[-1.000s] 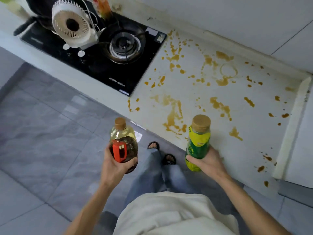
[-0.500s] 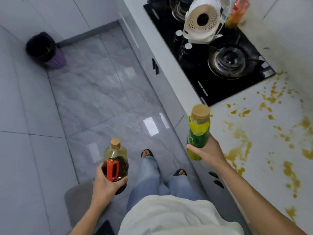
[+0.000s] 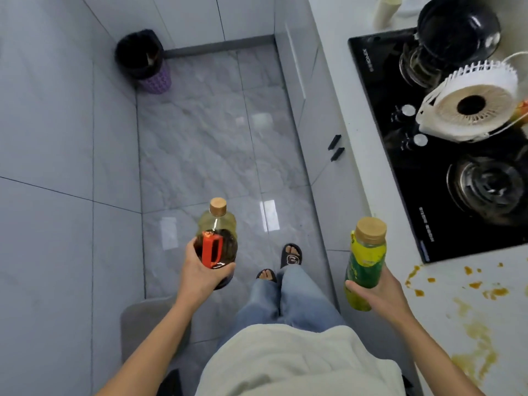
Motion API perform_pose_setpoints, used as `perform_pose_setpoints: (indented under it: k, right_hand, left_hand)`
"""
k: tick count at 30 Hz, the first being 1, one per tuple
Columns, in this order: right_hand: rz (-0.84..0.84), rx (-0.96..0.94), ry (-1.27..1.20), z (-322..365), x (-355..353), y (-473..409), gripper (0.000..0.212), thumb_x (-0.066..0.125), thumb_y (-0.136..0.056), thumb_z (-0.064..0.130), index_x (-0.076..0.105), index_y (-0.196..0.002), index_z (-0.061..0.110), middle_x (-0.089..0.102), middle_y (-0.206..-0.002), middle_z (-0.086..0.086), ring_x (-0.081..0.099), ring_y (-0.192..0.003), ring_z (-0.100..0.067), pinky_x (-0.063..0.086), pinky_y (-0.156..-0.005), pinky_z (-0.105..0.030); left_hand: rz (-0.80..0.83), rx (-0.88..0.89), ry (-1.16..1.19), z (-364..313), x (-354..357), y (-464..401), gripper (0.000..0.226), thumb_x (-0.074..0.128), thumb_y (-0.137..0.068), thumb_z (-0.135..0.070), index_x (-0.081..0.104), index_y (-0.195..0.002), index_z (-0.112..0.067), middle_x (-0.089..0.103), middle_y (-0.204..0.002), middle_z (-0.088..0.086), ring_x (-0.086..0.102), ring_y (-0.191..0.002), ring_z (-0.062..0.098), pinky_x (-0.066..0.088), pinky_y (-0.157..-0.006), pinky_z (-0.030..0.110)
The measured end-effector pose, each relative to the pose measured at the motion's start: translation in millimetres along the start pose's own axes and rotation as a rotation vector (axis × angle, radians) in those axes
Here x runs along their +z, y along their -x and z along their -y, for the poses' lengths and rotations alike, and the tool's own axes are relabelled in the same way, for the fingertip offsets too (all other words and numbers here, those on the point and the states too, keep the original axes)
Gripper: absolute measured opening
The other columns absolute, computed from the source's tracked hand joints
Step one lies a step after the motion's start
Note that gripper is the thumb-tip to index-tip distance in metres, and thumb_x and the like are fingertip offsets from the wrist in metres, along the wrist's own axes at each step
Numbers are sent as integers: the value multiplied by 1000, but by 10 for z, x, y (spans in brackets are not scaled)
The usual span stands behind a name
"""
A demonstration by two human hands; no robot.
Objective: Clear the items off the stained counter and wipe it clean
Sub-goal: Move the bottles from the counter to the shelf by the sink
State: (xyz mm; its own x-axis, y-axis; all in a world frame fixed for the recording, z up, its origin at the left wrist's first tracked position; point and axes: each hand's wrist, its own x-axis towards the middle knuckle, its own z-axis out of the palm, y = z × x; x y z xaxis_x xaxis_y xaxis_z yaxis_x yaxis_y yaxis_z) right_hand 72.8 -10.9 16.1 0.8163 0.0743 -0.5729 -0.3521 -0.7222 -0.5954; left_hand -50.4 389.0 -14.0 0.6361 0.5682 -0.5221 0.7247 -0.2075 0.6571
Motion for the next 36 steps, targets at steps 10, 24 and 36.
perform_pose_setpoints:
  k: [10,24,36]
  right_hand:
    - [65,-5,27,832,-105,-1281,62,90,-71,26,51,-106,59,68,-99,22,68,-93,-8,50,-74,-25]
    - [178,-226,14,3110,98,-3417,61,89,-72,35,52,-118,45,65,-103,28,62,-95,8,46,-71,-13]
    - [114,-100,14,4050,190,-4282,56,91,-71,28,55,-112,43,68,-98,24,64,-91,7,46,-68,-14]
  left_hand:
    - [-106,-20,16,-804,-73,-1212,112,95,-49,-63,34,-141,-41,57,-120,-17,59,-107,12,49,-78,25]
    - [-170,-220,36,-1050,-619,-2012,115,102,-51,-46,34,-144,-37,56,-122,-8,60,-112,20,53,-88,37]
    - [-38,-133,-10,-1887,-1194,-3837,96,97,-47,-52,35,-121,-62,60,-114,-28,62,-101,-4,49,-73,18]
